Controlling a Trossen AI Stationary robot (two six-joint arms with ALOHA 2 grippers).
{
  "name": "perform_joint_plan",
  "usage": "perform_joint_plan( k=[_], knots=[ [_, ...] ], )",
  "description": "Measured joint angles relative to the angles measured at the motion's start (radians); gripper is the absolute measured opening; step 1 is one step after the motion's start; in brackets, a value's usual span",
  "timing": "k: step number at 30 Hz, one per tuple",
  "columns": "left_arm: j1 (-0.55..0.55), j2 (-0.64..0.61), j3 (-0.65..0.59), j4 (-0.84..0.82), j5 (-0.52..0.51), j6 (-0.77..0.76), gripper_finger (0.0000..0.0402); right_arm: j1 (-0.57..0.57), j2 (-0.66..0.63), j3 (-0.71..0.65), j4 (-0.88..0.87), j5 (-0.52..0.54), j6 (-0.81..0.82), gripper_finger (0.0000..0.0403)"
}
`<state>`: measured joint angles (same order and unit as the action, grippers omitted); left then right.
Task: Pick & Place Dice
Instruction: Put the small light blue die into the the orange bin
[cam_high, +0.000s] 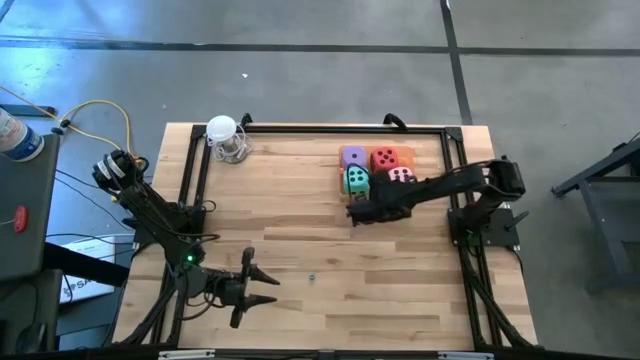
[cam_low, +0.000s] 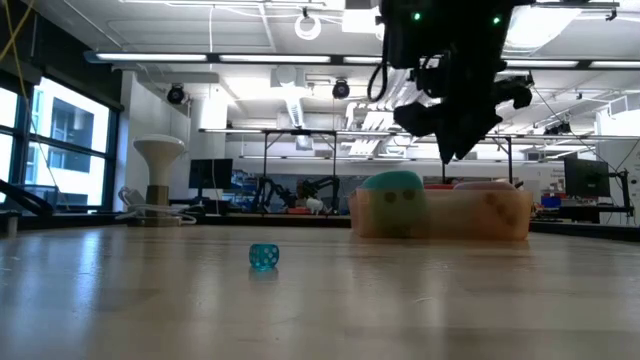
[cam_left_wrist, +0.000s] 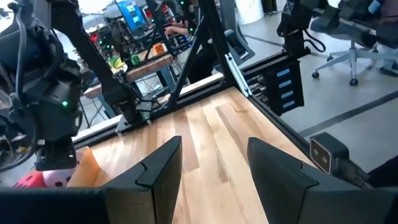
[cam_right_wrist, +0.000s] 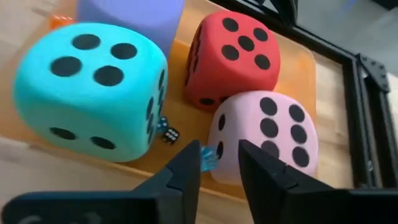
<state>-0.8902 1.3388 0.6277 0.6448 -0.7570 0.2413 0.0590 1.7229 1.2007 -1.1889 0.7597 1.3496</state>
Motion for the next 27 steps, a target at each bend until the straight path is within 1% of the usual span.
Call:
perform_joint_plan(
  k=[4, 10, 12, 14, 17, 20, 22, 24, 27],
  knots=[
    [0.0, 0.0, 0.0, -0.03, -0.002, -0.015, 0.0177, -0.03, 0.005, 0.0, 0.019, -0.011, -0.072, 0.0136],
    [0.001, 0.0, 0.0, -0.047, -0.004, -0.082, 0.0177, -0.013, -0.013, 0.0, 0.041, 0.031, -0.121, 0.0194],
    [0.009, 0.0, 0.0, -0.047, -0.004, -0.086, 0.0177, -0.004, -0.032, 0.0, 0.039, 0.021, -0.116, 0.0205],
    [0.023, 0.0, -0.001, -0.064, 0.002, -0.105, 0.0177, 0.001, -0.047, 0.0, 0.039, -0.016, -0.116, 0.0208],
    [0.068, 0.0, -0.003, -0.161, 0.002, -0.171, 0.0177, 0.027, -0.074, 0.0, 0.038, -0.058, -0.113, 0.0207],
    [0.125, 0.0, -0.004, -0.259, 0.003, -0.273, 0.0177, 0.074, -0.105, 0.0, 0.03, -0.063, -0.059, 0.0204],
    [0.164, 0.0, -0.004, -0.32, 0.03, -0.354, 0.0177, 0.117, -0.135, 0.0, 0.026, -0.061, -0.026, 0.0204],
    [0.195, 0.0, -0.005, -0.363, 0.088, -0.416, 0.0177, 0.179, -0.154, 0.0, 0.034, -0.045, 0.02, 0.0204],
    [0.236, 0.03, -0.013, -0.365, 0.193, -0.456, 0.0177, 0.315, -0.164, 0.0, 0.06, 0.016, 0.104, 0.0203]
  ],
)
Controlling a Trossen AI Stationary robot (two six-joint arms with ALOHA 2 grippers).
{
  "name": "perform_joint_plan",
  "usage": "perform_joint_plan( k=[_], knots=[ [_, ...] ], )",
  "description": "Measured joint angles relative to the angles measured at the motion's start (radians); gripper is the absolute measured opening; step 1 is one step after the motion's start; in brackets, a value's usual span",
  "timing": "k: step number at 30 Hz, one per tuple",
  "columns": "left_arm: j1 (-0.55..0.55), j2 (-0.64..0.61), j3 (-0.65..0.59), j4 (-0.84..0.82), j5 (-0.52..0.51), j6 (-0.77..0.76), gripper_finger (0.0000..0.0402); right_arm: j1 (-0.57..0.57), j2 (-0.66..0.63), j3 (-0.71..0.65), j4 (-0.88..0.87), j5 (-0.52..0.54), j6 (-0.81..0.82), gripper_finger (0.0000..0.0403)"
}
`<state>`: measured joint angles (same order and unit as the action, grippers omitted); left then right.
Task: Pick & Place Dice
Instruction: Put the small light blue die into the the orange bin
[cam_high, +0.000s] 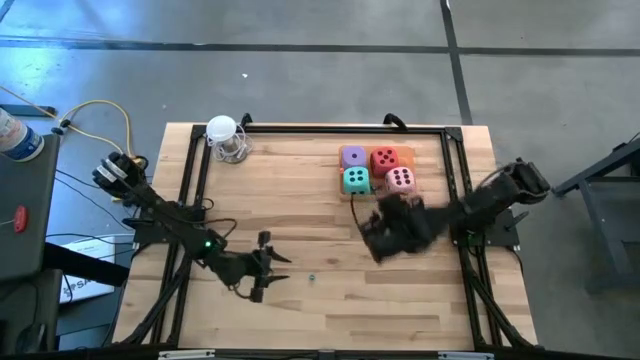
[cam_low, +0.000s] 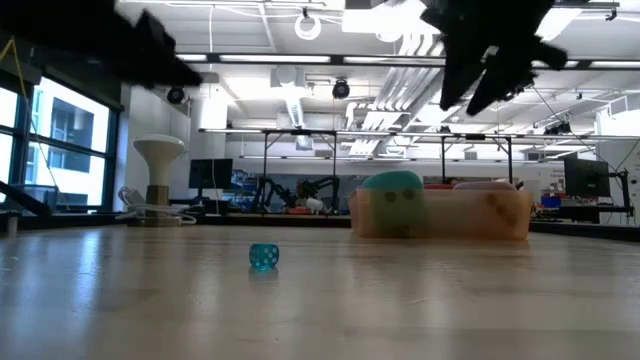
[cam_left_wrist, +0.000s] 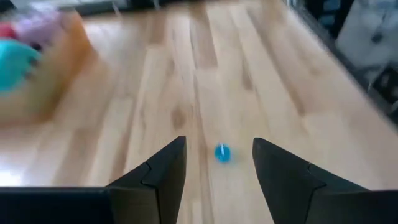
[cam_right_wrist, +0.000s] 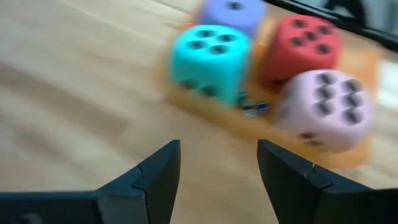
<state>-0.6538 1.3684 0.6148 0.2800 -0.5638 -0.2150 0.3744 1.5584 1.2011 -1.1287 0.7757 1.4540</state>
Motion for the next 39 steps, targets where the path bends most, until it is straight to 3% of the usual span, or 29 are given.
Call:
perform_joint_plan(
  k=[5, 8, 11, 21, 26, 32, 39],
  knots=[
    [0.036, 0.145, -0.004, 0.067, 0.054, 0.001, 0.0177, 0.236, 0.023, 0.0, 0.117, 0.207, 0.114, 0.0203],
    [0.045, 0.249, -0.004, 0.212, 0.057, 0.001, 0.0177, 0.347, 0.05, 0.0, 0.197, 0.36, 0.112, 0.0203],
    [0.044, 0.341, -0.003, 0.35, 0.057, 0.029, 0.0177, 0.425, 0.066, 0.0, 0.241, 0.431, 0.107, 0.0203],
    [0.067, 0.519, -0.003, 0.476, 0.066, 0.089, 0.0177, 0.514, 0.07, 0.0, 0.434, 0.427, -0.006, 0.0203],
    [0.135, 0.584, 0.0, 0.578, 0.188, 0.052, 0.0177, 0.516, 0.118, 0.0, 0.555, 0.414, -0.083, 0.0203],
    [0.19, 0.596, -0.001, 0.609, 0.292, 0.033, 0.0177, 0.502, 0.135, 0.0, 0.608, 0.373, -0.098, 0.0203],
    [0.195, 0.596, -0.001, 0.607, 0.328, 0.11, 0.0177, 0.501, 0.135, 0.0, 0.647, 0.368, -0.098, 0.0203]
  ],
)
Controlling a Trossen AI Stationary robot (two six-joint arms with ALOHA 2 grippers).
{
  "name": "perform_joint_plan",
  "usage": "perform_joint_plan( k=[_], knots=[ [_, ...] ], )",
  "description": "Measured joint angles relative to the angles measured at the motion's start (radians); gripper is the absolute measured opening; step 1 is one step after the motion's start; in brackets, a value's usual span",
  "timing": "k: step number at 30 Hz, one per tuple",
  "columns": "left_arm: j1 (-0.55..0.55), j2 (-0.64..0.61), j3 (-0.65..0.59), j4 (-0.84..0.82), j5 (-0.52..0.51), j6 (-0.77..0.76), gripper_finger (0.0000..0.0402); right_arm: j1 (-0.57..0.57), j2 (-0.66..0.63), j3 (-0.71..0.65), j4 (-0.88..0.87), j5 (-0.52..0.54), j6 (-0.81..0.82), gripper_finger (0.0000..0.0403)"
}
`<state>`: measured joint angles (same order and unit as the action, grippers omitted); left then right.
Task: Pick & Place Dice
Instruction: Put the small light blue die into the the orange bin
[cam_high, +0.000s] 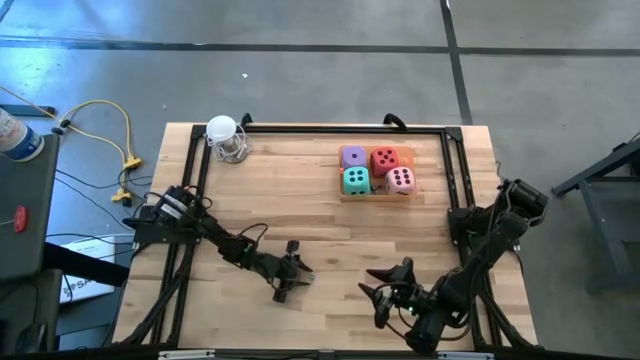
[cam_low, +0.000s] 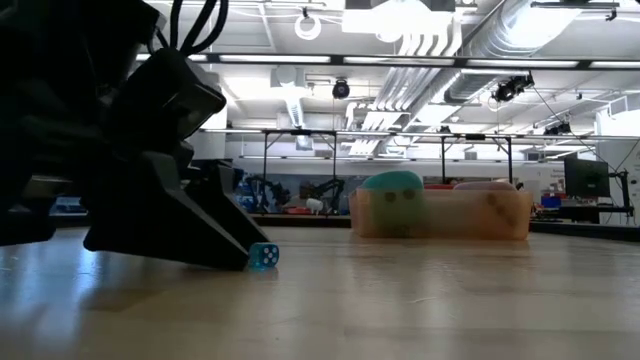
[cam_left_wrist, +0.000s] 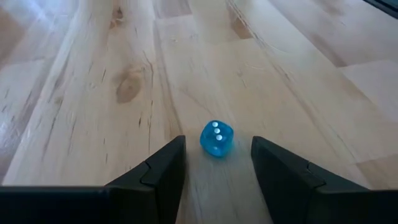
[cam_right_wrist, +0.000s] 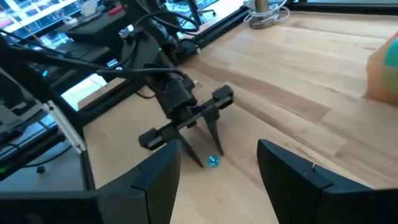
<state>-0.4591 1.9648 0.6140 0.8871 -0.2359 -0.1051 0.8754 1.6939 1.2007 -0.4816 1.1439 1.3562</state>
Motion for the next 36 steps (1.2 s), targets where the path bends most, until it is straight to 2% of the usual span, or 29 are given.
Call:
perform_joint_plan(
  k=[5, 10, 17, 24, 29, 36],
  knots=[
    [0.013, 0.001, 0.0, 0.003, 0.029, 0.052, 0.0177, 0.002, 0.019, -0.001, 0.025, -0.003, 0.0, 0.0203],
    [0.044, 0.002, -0.002, 0.017, 0.154, 0.053, 0.0177, -0.001, 0.029, -0.001, 0.063, -0.041, -0.01, 0.0203],
    [0.078, 0.002, -0.002, 0.018, 0.242, 0.061, 0.0175, -0.001, 0.062, -0.001, 0.158, -0.064, -0.079, 0.0204],
    [0.091, 0.003, -0.001, 0.018, 0.317, 0.119, 0.013, -0.001, 0.064, -0.001, 0.203, -0.078, -0.108, 0.0203],
    [0.091, 0.003, -0.001, 0.017, 0.327, 0.135, 0.0096, -0.001, 0.064, -0.001, 0.203, -0.078, -0.106, 0.0204],
    [0.091, 0.003, -0.001, 0.017, 0.329, 0.135, 0.0068, -0.001, 0.064, -0.001, 0.218, -0.08, -0.105, 0.0204]
  ],
)
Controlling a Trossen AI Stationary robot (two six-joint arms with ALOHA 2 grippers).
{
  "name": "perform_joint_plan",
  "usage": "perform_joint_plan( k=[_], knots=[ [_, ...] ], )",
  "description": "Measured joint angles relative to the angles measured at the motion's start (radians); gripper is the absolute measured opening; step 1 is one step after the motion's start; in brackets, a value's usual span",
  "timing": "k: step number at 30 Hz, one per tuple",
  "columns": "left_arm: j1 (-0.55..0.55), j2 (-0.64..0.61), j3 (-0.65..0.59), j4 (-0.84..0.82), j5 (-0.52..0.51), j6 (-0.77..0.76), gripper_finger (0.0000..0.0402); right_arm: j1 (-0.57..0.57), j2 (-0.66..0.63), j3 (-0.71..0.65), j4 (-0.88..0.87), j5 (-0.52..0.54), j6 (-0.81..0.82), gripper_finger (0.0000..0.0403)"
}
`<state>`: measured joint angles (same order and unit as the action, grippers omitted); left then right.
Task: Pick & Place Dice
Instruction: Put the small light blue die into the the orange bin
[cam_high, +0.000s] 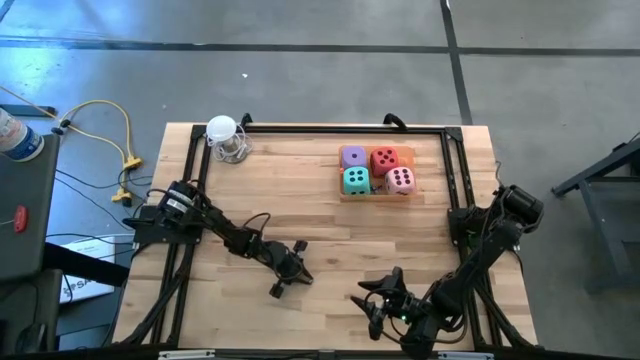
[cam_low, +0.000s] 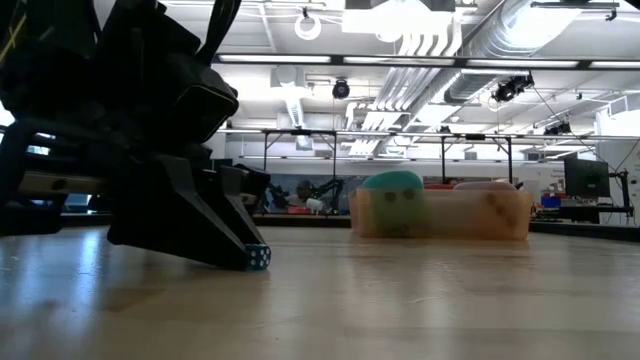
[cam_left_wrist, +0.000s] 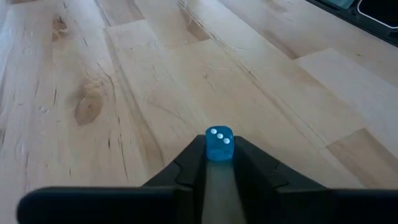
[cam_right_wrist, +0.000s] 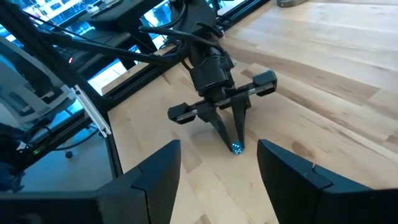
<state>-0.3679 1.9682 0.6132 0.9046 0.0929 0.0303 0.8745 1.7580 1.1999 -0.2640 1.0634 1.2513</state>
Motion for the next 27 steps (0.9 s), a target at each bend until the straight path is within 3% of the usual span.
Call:
perform_joint_plan(
  k=[9, 16, 27],
  knots=[
    [-0.008, -0.018, -0.004, 0.036, -0.037, 0.012, 0.0048, -0.005, 0.027, 0.002, 0.065, -0.012, -0.007, 0.0204],
    [-0.099, -0.123, -0.003, 0.083, -0.338, 0.319, 0.0046, -0.042, 0.084, 0.001, 0.153, -0.105, -0.017, 0.0204],
    [-0.279, -0.174, 0.014, 0.203, -0.764, 0.778, 0.0045, -0.12, 0.111, 0.001, 0.308, -0.119, -0.027, 0.0204]
  ],
)
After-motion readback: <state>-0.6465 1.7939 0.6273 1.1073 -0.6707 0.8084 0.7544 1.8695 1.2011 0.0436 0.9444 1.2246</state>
